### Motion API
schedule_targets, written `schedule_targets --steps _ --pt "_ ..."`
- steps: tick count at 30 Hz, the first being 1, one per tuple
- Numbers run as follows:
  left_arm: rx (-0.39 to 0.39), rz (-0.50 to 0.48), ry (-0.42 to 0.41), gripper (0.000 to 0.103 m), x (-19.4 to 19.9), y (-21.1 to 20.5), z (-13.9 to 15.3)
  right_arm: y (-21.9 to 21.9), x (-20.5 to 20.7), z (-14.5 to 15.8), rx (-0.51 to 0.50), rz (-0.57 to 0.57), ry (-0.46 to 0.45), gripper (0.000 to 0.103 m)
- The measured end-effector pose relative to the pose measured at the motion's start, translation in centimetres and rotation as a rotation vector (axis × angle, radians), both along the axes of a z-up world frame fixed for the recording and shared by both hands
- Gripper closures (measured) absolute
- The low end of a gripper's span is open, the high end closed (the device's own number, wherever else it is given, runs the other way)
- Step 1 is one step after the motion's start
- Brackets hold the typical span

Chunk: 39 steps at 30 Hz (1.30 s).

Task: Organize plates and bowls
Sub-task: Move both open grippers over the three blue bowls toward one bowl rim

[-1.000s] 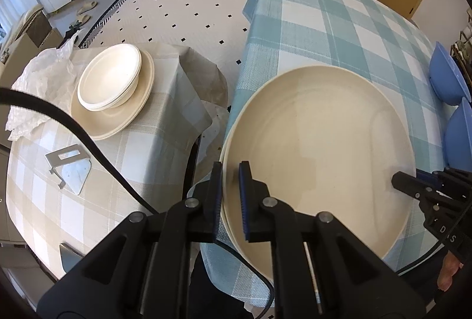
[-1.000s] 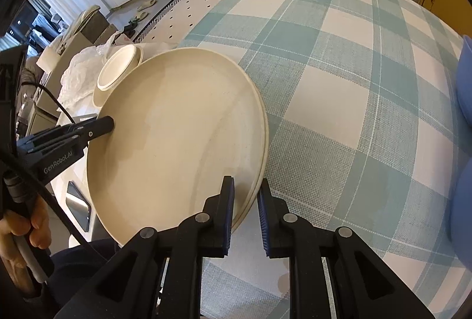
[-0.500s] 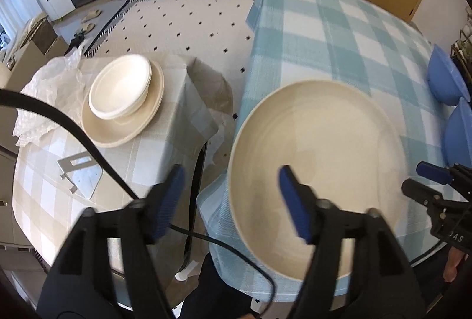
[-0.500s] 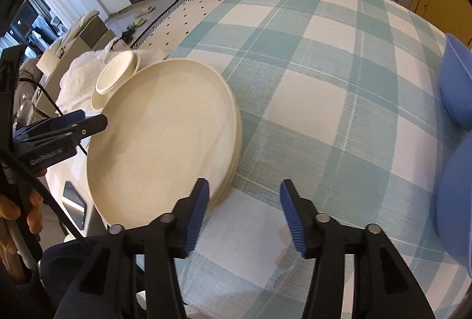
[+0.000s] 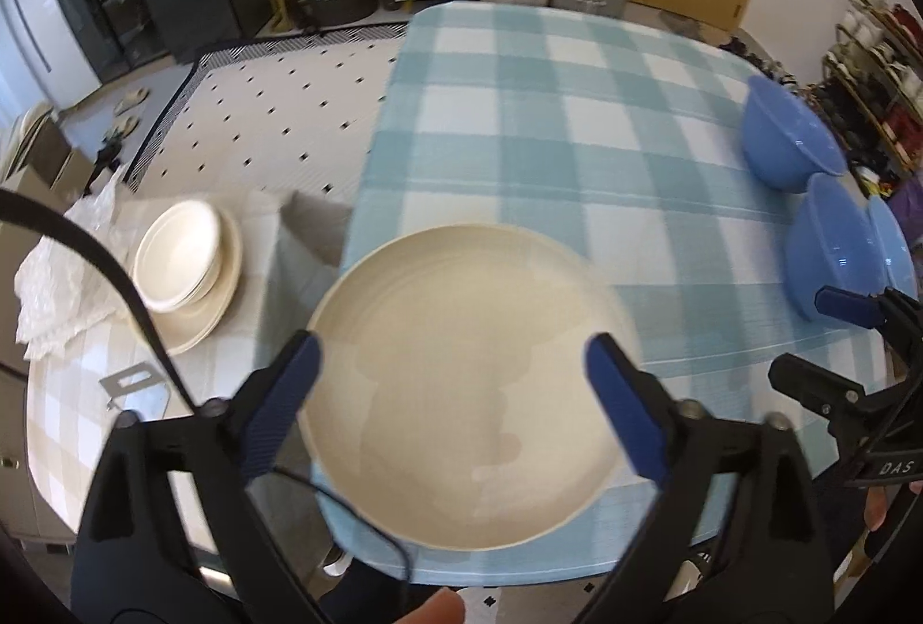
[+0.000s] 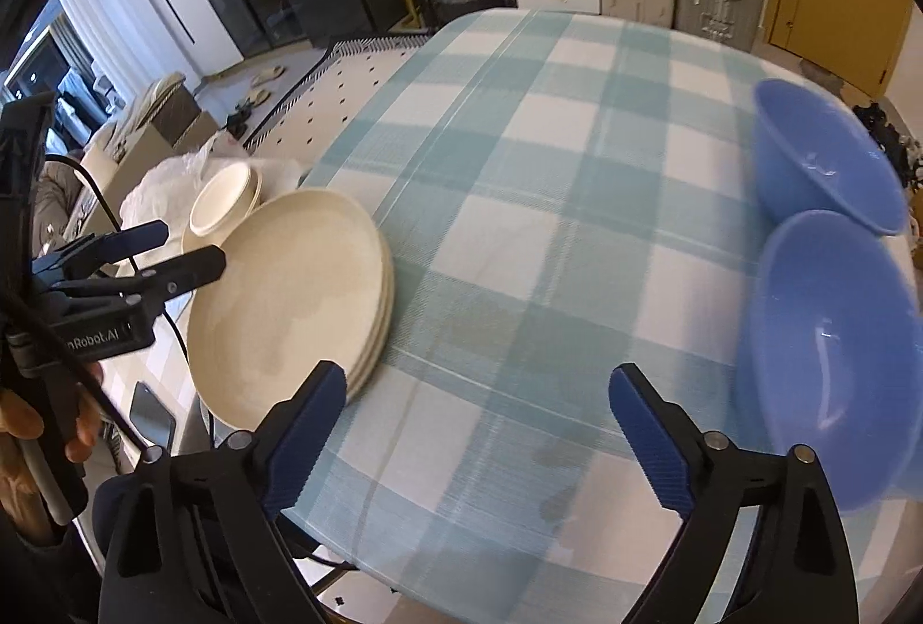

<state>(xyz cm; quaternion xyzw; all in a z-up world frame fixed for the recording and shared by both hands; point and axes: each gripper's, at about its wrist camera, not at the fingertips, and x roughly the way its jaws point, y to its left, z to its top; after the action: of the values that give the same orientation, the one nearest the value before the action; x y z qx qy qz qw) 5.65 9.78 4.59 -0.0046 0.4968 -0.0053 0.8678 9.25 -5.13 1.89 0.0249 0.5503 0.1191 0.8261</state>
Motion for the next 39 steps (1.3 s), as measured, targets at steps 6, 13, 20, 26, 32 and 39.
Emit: schedule_targets --steps 6,13,20,26,32,39 --pt "-0.019 -0.061 -0.023 0.002 0.2 -4.6 2.1 -3.8 -1.6 3.0 -0.002 -0.045 -0.048 0.002" --pt "-0.026 -0.126 -0.042 0.002 0.6 -10.1 3.5 -9.2 -3.6 5.3 -0.018 -0.121 -0.077 0.002" --pt "-0.033 -0.204 -0.05 0.002 1.1 -16.1 4.5 -14.2 -5.4 7.6 -0.053 -0.191 -0.095 0.002" --pt "-0.039 -0.263 -0.049 0.002 1.6 -21.0 5.0 -18.5 -6.7 9.3 -0.081 -0.255 -0.107 0.002" --pt "-0.054 -0.308 -0.041 0.002 2.6 -25.1 5.4 -22.2 -7.6 10.3 -0.086 -0.317 -0.104 0.002" --pt "-0.068 -0.336 -0.032 0.002 5.3 -28.0 5.8 -25.8 -6.4 10.7 -0.086 -0.358 -0.088 0.002"
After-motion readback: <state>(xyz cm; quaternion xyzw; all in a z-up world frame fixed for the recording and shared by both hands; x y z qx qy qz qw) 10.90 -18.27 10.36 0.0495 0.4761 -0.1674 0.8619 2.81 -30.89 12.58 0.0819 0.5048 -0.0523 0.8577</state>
